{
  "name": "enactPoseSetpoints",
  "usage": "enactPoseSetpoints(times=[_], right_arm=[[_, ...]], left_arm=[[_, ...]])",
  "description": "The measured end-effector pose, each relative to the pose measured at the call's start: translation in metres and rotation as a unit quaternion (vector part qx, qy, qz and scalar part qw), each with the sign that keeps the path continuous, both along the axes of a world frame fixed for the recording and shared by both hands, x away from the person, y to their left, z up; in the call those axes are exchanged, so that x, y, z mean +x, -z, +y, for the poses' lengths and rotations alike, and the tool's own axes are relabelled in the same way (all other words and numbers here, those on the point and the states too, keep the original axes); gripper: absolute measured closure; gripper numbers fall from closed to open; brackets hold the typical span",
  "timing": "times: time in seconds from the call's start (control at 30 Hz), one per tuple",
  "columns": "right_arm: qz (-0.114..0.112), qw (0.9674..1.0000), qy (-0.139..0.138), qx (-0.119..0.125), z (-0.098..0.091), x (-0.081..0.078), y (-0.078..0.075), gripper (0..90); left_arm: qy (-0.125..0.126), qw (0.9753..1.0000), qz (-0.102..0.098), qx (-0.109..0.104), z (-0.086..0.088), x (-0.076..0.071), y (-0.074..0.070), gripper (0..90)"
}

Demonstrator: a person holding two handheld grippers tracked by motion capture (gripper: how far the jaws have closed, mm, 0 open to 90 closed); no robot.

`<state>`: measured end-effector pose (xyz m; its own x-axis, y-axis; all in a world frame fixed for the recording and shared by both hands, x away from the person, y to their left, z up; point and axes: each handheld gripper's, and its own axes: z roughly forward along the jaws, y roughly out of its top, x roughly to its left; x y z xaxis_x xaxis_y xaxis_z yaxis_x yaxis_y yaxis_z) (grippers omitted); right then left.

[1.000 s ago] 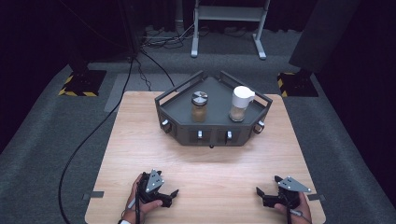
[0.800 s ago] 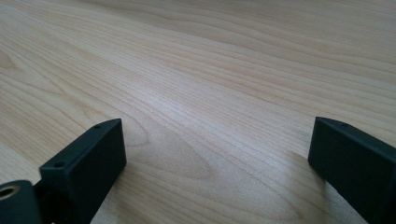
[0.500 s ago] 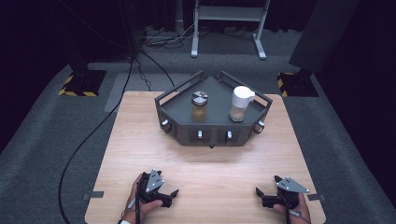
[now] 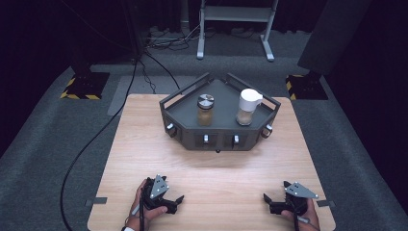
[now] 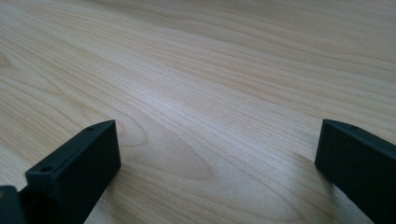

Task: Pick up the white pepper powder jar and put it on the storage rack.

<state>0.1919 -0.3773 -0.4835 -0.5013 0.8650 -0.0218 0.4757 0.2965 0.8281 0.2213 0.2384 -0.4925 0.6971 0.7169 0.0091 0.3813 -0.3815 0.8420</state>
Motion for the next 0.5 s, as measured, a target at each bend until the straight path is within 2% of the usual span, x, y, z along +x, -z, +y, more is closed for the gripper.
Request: enactPoseSetpoints(times=[0.5], right_arm=[[0.0,1.0,0.0,0.0,0.0,-0.0002,0.0,0.0]], left_arm=[[0.002,1.0,-0.001,0.0,0.0002,-0.0003,0.0002,1.3]])
